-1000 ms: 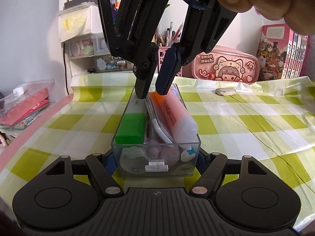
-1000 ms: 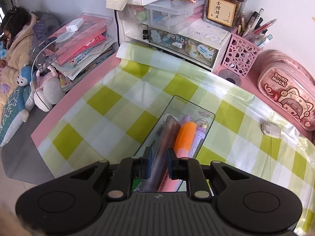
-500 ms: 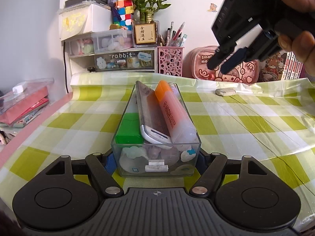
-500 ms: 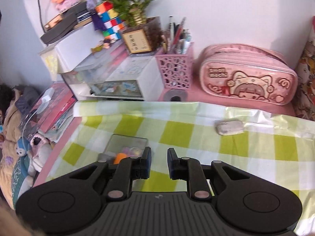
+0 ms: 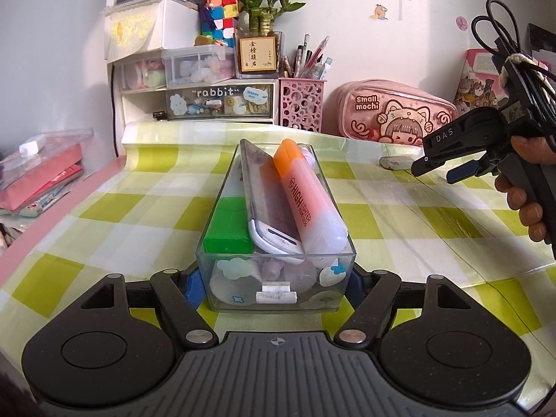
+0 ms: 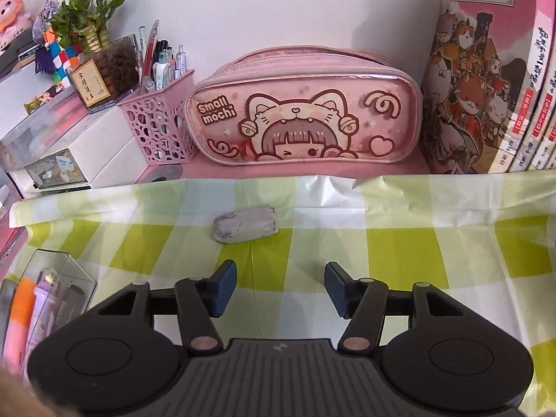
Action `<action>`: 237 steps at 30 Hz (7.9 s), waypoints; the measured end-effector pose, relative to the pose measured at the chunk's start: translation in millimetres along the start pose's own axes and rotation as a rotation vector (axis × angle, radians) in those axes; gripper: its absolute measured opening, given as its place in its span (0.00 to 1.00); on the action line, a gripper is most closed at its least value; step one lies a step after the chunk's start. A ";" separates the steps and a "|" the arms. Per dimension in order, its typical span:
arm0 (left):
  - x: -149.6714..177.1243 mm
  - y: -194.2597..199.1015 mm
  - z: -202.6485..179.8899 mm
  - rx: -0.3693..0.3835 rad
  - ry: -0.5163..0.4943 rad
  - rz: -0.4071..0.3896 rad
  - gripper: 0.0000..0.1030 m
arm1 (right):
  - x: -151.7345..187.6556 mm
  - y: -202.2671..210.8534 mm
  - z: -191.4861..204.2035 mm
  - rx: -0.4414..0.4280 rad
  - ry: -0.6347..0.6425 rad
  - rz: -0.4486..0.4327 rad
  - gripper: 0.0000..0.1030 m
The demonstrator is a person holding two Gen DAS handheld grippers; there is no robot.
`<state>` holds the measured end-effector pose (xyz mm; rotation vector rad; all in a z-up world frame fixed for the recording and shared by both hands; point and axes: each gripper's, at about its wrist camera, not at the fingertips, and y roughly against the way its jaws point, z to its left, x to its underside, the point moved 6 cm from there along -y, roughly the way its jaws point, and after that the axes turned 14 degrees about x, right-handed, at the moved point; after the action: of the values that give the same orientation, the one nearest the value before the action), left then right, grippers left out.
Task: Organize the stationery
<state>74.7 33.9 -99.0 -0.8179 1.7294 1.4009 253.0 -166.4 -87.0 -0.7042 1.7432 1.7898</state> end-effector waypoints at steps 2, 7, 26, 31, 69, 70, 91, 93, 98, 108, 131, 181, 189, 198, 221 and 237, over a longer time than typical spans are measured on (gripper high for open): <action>-0.8 -0.8 0.6 0.002 0.001 0.004 0.71 | -4.9 -8.3 7.3 -0.006 0.075 -0.027 0.46; -4.2 -3.6 2.4 0.009 0.004 0.019 0.71 | -15.3 -25.6 21.2 -0.012 0.309 -0.141 0.48; -6.6 -10.9 2.5 0.005 -0.013 0.018 0.71 | 13.6 5.0 37.7 -0.283 0.447 -0.184 0.17; -6.2 -9.6 3.0 0.009 -0.014 0.014 0.71 | 3.3 0.2 38.9 -0.188 0.375 -0.215 0.26; -6.0 -8.7 3.1 0.012 -0.020 -0.002 0.71 | 60.3 57.6 38.0 -0.018 0.014 -0.141 0.12; -5.9 -8.5 2.9 0.011 -0.021 -0.001 0.71 | 60.5 62.1 36.8 -0.037 0.000 -0.139 0.12; -5.8 -7.6 2.7 0.010 -0.023 0.001 0.71 | 8.4 107.7 67.4 -0.398 -0.143 -0.078 0.12; -5.9 -7.6 2.7 0.009 -0.023 0.000 0.71 | 1.3 103.6 75.7 -0.405 -0.134 -0.064 0.12; -5.8 -7.6 2.6 0.010 -0.023 0.000 0.71 | -13.4 88.5 102.7 -0.439 -0.098 -0.007 0.11; -6.0 -7.4 2.6 0.009 -0.024 0.000 0.71 | -35.8 73.2 148.7 -0.444 -0.023 0.013 0.11; -10.1 -13.1 3.8 0.004 -0.020 0.018 0.71 | 33.6 95.1 69.2 -0.479 -0.201 0.030 0.23; -30.3 73.0 -3.3 -0.192 0.039 0.040 0.95 | 93.7 208.9 29.0 -0.511 0.041 -0.171 0.85; -31.7 98.8 -19.5 -0.236 -0.011 -0.024 0.95 | 119.3 252.1 27.8 -0.525 0.111 -0.391 0.90; -28.0 100.4 -27.1 -0.212 -0.019 -0.033 0.95 | 125.2 242.8 25.0 -0.449 0.125 -0.318 0.90; -20.2 95.1 -28.7 -0.167 -0.022 -0.004 0.95 | 126.4 231.2 22.7 -0.412 0.077 -0.279 0.90; -18.8 93.9 -32.0 -0.141 -0.030 0.000 0.95 | 128.1 229.5 25.6 -0.409 0.084 -0.271 0.90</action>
<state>0.1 21.4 -32.2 -0.8685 1.6222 1.5408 1.3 -142.4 -10.7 -1.1374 1.2623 1.9602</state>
